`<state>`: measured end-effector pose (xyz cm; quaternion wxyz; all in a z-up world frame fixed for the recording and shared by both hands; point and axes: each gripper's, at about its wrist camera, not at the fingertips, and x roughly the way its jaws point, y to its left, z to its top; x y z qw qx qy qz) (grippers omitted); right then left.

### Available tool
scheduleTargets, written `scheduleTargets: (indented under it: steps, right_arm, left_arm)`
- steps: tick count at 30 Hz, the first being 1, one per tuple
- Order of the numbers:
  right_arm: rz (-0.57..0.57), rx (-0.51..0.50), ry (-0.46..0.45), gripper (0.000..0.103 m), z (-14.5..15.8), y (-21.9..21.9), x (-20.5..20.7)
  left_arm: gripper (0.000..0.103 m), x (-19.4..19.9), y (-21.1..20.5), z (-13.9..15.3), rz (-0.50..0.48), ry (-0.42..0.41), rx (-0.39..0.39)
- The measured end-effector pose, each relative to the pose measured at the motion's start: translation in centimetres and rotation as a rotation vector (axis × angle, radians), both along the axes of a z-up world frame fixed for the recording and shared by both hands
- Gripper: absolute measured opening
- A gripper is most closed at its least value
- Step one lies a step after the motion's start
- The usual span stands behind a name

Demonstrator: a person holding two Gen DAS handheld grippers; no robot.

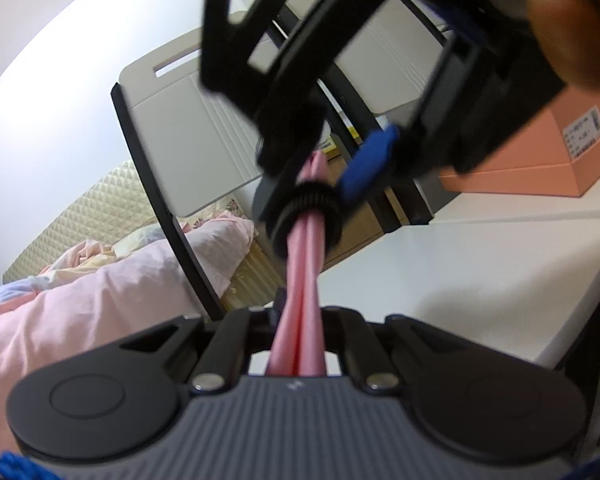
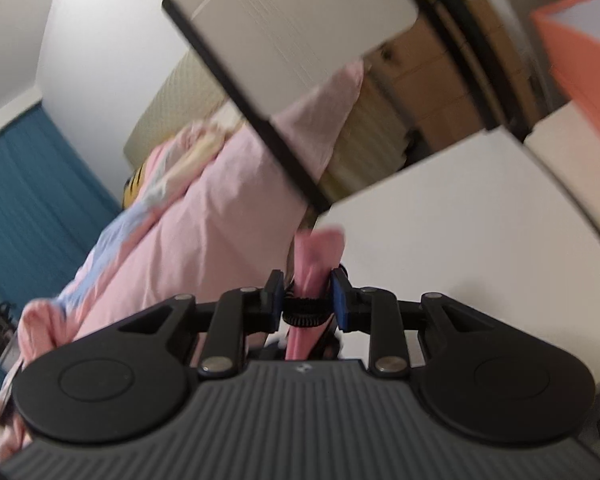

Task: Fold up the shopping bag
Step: 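Grasp the banded end of the pink tube with the right gripper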

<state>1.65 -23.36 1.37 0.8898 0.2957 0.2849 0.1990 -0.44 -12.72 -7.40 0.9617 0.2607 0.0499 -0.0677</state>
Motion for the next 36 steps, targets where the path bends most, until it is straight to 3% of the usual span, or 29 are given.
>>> scheduleTargets:
  steps: [6, 9, 17, 19, 22, 25, 33, 36]
  right_arm:
    - [-0.051, 0.005, -0.045, 0.031, 0.5, -0.5, -0.2]
    - [-0.035, 0.016, -0.016, 0.03, -0.1, -0.5, 0.4]
    - [-0.066, 0.026, -0.074, 0.023, 1.3, -1.5, -0.1]
    - [-0.096, 0.035, -0.11, 0.023, 2.0, -2.3, -0.4]
    - [-0.112, 0.04, -0.133, 0.023, 2.4, -2.8, -0.6]
    - [-0.107, 0.045, -0.144, 0.023, 2.2, -2.4, -0.7]
    - [0.004, 0.028, -0.034, 0.025, -0.3, 0.1, 0.1]
    - [0.009, 0.036, -0.046, 0.029, 0.1, -0.3, 0.1]
  left_arm:
    - [0.007, -0.5, -0.4, 0.2, -0.021, -0.024, 0.004]
    - [0.008, -0.4, -0.4, 0.1, -0.018, -0.021, 0.007]
    - [0.026, -0.1, -0.3, 0.3, -0.031, 0.015, -0.037]
    - [0.025, -0.2, -0.2, 0.3, -0.046, 0.024, -0.043]
    - [0.014, -0.7, 0.0, 0.5, -0.052, 0.012, -0.066]
    - [0.01, -0.5, 0.5, 0.7, -0.045, 0.026, -0.098]
    - [0.009, 0.0, 1.6, 1.3, -0.072, 0.089, -0.176]
    - [0.009, 0.1, 2.4, 1.8, -0.109, 0.125, -0.233]
